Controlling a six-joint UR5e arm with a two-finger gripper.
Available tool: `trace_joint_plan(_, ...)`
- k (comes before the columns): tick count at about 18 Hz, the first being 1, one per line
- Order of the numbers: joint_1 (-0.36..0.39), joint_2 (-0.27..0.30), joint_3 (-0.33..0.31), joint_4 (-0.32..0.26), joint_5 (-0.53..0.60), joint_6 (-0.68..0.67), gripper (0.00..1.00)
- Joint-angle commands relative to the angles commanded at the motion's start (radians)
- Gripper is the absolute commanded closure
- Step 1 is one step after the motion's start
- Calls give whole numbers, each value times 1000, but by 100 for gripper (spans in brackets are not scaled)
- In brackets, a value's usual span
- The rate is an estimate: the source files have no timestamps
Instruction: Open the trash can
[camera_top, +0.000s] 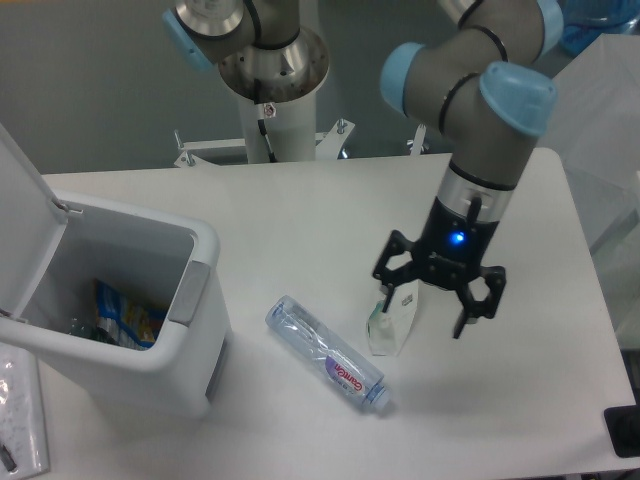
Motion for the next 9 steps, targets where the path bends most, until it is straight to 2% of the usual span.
trace_joint_plan(4,-20,-3,-20,-3,161,202,0)
trace_joint_plan(9,-46,-6,-40,-2,200,244,0)
